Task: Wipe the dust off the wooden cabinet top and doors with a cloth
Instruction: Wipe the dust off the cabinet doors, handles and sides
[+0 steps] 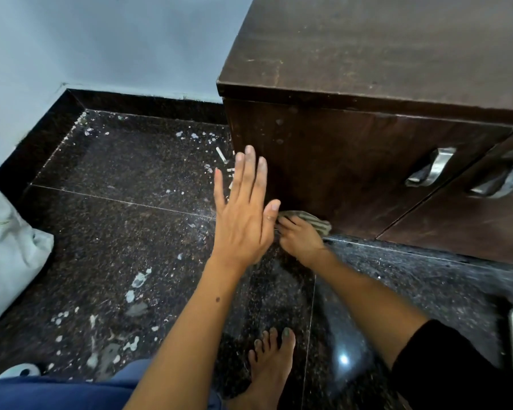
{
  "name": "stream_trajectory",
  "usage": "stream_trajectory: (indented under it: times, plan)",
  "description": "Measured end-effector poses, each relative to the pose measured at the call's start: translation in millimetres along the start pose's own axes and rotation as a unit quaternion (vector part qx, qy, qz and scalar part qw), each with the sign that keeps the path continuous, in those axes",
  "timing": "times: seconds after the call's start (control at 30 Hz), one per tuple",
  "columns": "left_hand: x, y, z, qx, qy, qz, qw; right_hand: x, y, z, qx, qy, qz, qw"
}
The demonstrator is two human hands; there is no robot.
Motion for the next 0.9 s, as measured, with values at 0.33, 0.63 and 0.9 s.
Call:
stream_trajectory:
  times: [0.33, 0.63, 0.9]
  plan:
    - [4.2, 15.3, -12.5, 0.005, -0.030, -0.030, 0.999, 45.9, 46.7, 30.8, 0.010, 0.133, -0.019, 0.991]
    - [-2.0, 23.7, -10.7, 0.008, -0.019, -0.026, 0.999, 12.0, 19.9, 36.1, 0.027, 0.042, 0.016, 0.999]
    - [0.2, 10.5, -14.0, 0.002, -0.024, -0.008, 1.000, 83.1, 51.7, -67.5, 0.133, -0.111, 0.023, 0.985]
Point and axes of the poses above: each hand's wrist, its own x-axis away from the middle knuckle, its own z-axis out of the back of the hand, y = z × x, the point moved 10 cm from there along -x, towards the middle knuckle, and after that the axes turned 11 degrees about -z, right-handed, at the moved point
